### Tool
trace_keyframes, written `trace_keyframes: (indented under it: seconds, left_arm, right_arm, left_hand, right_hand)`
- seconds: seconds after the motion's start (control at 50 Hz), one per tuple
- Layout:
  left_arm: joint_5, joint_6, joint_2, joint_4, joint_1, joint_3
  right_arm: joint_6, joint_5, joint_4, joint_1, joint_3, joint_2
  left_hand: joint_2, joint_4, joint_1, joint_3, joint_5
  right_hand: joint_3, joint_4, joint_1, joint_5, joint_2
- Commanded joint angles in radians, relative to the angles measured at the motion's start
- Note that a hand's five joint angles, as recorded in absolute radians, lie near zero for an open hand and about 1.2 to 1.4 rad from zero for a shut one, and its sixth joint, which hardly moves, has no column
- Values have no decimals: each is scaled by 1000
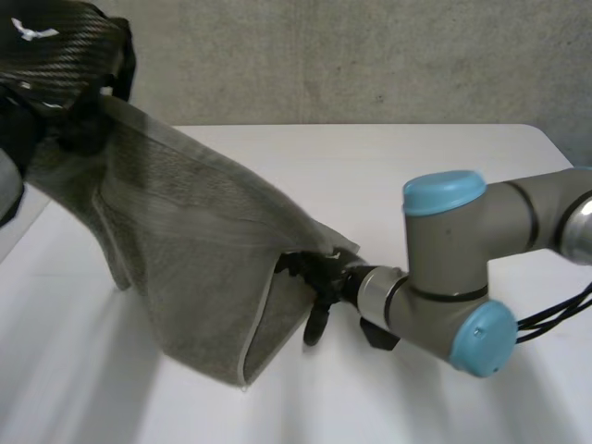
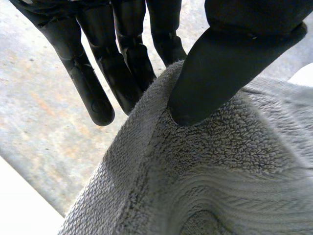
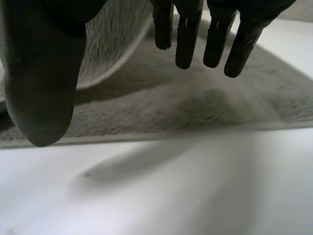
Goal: Fold the towel.
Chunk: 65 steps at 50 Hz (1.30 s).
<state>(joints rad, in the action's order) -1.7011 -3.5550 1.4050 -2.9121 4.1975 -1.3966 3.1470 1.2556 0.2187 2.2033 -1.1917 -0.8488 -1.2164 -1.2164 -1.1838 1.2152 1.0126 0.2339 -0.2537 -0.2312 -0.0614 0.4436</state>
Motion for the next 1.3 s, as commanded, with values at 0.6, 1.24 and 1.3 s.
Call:
trace_keyframes:
  seconds: [0.6, 1.24, 1.3]
  left_arm:
    - [357, -4, 179, -160, 623, -346]
    - [304, -4, 393, -239, 211, -417]
    - [247, -5, 451, -277, 185, -397]
  right_arm:
    - [-94, 159, -87, 69, -32, -6]
    - [-275, 159, -113, 70, -68, 0]
    - [-275, 157, -127, 70, -78, 0]
  left_hand:
    - [504, 504, 471, -502, -474]
    - [795, 795, 762, -793, -765]
    - [718, 719, 686, -717, -689]
  right_hand:
    - [-59, 79, 57, 61, -269]
    - [-59, 79, 57, 61, -269]
    - [-59, 79, 57, 61, -269]
